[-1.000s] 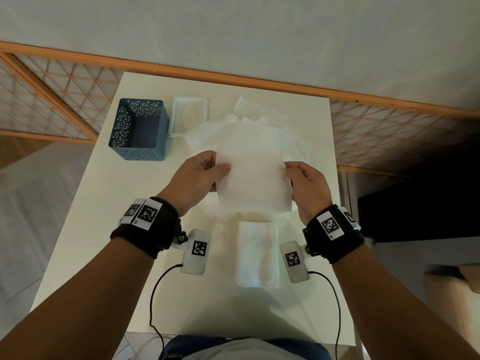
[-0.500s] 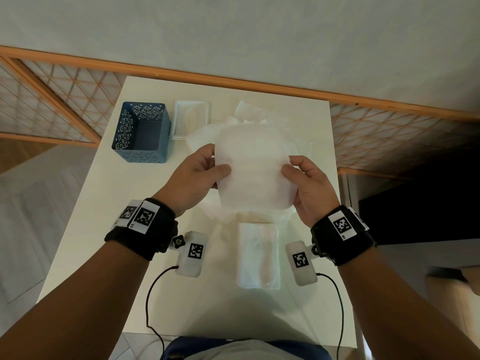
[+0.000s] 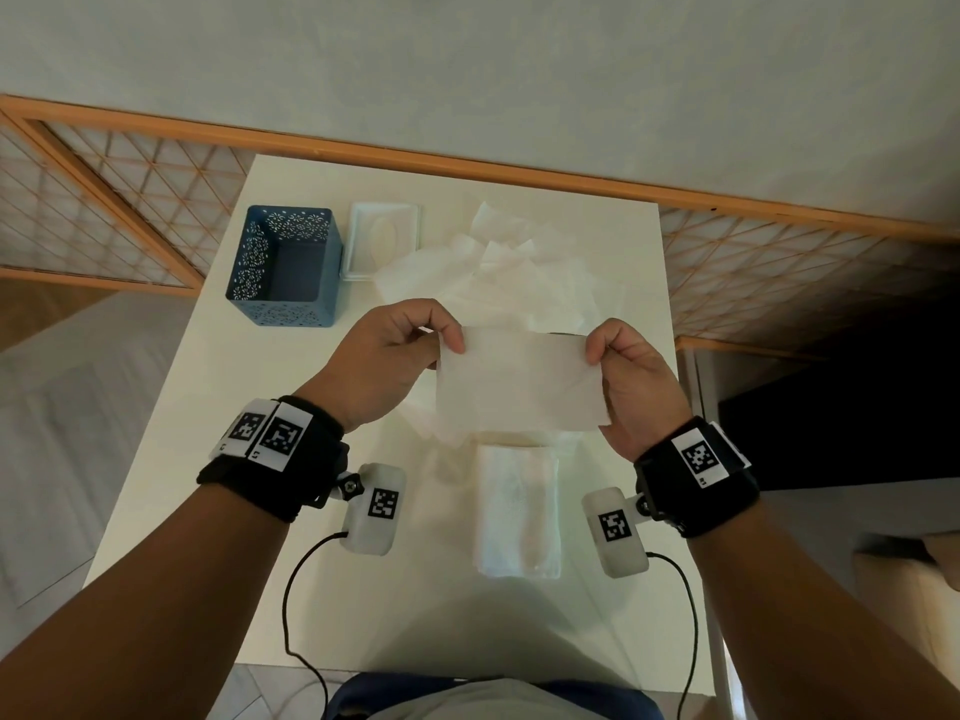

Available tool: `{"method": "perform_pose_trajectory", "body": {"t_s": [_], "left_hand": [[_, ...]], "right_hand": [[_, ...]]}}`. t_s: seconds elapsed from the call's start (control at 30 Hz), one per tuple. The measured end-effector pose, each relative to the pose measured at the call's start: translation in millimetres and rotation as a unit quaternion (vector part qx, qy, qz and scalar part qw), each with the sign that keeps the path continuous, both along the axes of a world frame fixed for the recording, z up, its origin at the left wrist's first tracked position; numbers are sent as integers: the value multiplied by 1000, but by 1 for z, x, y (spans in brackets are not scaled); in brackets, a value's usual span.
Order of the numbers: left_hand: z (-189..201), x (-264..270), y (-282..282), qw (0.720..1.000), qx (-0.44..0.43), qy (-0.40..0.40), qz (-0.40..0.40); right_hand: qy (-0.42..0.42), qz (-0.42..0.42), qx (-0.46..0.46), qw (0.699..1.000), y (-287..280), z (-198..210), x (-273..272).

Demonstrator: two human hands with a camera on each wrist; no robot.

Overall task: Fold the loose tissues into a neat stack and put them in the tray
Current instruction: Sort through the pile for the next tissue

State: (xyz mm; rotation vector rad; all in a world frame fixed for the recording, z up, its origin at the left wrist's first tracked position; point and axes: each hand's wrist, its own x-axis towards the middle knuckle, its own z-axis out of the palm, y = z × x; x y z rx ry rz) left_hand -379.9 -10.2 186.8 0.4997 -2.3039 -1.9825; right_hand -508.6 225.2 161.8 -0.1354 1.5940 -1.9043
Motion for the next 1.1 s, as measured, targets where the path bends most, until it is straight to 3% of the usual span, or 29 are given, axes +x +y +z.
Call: {"method": "perform_pose_trajectory", "body": {"t_s": [0.17,0.3,0.47,0.57,0.73,0.83,0.9,1.0,1.1], "left_hand": [[-8,-2,-2,999,17,-3,38],[-7,-3,-2,989,122,-39,75],[-5,-4,-5,953,273,-77,111],[-6,-5,-3,964,222,-103,102],[-12,-2,0,989,100,-80,74],[-10,-1,-1,993,57,-82,61],[-9,0,-1,996,22,-79,38],[-7,-1,2,997,-19,-80,0],[-6,-5,7,995,-56,-84,-26]], "right_hand": [[17,-6,34,999,-3,-4,-1],[30,-11,43,999,-7,2,-1],[31,-11,55,998,-11,2,-1],[34,3,54,998,-12,2,-1],[23,10,65,998,-13,6,-2],[81,46,111,989,-10,7,-5],[171,88,177,965,-10,9,-7],[303,157,249,906,-14,13,0],[367,216,268,864,-19,13,9]]}}
